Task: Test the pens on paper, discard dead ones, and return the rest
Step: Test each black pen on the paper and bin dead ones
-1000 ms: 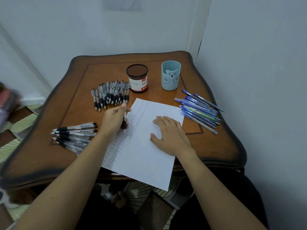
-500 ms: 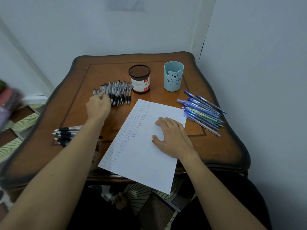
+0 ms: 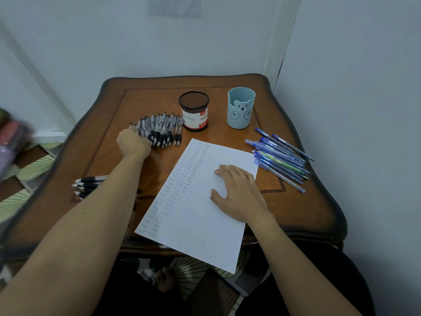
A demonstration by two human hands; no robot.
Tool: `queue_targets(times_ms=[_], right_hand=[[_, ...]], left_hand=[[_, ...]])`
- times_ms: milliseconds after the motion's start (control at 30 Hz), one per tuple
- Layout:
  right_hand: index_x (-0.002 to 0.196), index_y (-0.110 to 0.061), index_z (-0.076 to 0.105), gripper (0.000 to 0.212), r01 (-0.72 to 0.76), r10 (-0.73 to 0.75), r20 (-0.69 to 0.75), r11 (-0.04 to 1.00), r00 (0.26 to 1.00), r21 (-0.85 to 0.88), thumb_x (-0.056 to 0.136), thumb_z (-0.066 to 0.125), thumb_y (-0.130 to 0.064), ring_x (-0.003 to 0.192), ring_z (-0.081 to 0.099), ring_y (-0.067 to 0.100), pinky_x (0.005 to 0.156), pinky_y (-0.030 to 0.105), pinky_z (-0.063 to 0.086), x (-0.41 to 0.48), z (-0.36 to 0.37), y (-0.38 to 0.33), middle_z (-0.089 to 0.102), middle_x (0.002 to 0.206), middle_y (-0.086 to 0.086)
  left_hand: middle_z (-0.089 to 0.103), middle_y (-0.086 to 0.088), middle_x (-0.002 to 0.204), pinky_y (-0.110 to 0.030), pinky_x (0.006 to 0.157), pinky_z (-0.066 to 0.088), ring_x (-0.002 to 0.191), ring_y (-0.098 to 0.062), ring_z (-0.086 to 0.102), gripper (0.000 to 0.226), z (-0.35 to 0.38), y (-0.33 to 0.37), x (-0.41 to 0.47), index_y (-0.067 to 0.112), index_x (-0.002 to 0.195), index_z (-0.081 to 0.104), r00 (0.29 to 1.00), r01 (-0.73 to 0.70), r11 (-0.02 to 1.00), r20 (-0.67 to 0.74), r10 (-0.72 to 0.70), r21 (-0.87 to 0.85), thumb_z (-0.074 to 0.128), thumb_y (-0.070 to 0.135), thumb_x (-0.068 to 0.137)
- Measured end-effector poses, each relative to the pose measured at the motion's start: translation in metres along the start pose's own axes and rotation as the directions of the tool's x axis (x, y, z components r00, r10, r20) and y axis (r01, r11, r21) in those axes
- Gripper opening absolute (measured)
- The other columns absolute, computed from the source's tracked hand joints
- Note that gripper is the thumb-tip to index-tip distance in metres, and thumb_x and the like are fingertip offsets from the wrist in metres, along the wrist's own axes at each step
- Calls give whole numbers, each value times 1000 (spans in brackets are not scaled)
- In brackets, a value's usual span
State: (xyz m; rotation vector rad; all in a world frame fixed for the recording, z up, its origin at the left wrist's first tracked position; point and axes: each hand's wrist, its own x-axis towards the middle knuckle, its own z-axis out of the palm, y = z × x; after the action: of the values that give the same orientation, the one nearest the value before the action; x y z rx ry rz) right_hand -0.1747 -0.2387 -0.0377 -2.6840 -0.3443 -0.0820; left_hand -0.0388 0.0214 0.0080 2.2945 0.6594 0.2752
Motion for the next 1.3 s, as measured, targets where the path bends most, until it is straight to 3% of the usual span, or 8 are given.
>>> queue_targets(times_ms=[133,333,500,633,767,933,1000,1300], right_hand=[[145,-27,42,54,2,-2,-3,1000,1000,1,97,48,-51,145,26,10,120,33,14,0,0,0,36,156,-9],[145,-26,43,54,8,-8,-12,1000,1000,-6,97,48,-51,144,27,10,120,34,15,-1,0,-1,37,155,-8],[145,-26,42,54,4,-4,-11,1000,1000,-1,97,48,-49,144,26,10,120,33,15,-2,-2,-2,36,156,-8],[145,-26,42,54,2,-2,-5,1000,1000,-2,97,47,-50,145,26,11,120,34,15,-2,-1,-2,36,156,-8],[146,-26,41,54,0,0,2,1000,1000,-6,98,47,-50,145,25,11,120,34,14,-2,-2,-2,35,157,-8],[145,-26,42,54,-2,2,-2,1000,1000,-2,97,47,-50,145,27,12,120,35,16,-1,0,-2,36,156,-7],[145,-26,43,54,-1,1,-3,1000,1000,-2,97,48,-50,144,28,12,120,35,16,-1,0,-2,37,156,-7],[144,-27,43,53,-1,1,0,1000,1000,7,97,47,-51,144,29,11,120,36,18,-1,0,-1,37,155,-8]], left_hand=[[42,-12,156,-37,107,48,134,-32,51,59,-3,1,-8,9,149,47,998,-39,999,48,39,-16,49,-6,92],[60,-13,136,-44,103,51,120,-29,58,57,-15,-13,-24,11,141,56,984,-176,982,15,177,-62,54,-3,86],[66,4,105,-52,111,31,107,-23,56,22,-23,-29,-48,31,106,65,967,-239,946,138,212,221,58,16,91],[55,-11,139,-58,116,20,134,-35,41,34,-32,-49,-62,25,128,60,974,-197,836,199,107,512,48,34,98],[40,-14,155,-62,119,-1,146,-41,25,50,-41,-65,-73,20,143,47,974,-167,793,225,39,586,35,42,99],[66,-15,117,-53,113,33,117,-39,53,26,-53,-68,-77,15,108,68,979,-196,801,163,125,566,49,27,94],[68,-12,110,-51,111,34,115,-37,55,24,-55,-66,-77,19,108,71,983,-180,816,120,136,550,54,19,92],[53,-10,136,-57,113,27,132,-34,41,31,-55,-56,-69,27,126,68,974,-226,798,142,176,558,63,25,95]])
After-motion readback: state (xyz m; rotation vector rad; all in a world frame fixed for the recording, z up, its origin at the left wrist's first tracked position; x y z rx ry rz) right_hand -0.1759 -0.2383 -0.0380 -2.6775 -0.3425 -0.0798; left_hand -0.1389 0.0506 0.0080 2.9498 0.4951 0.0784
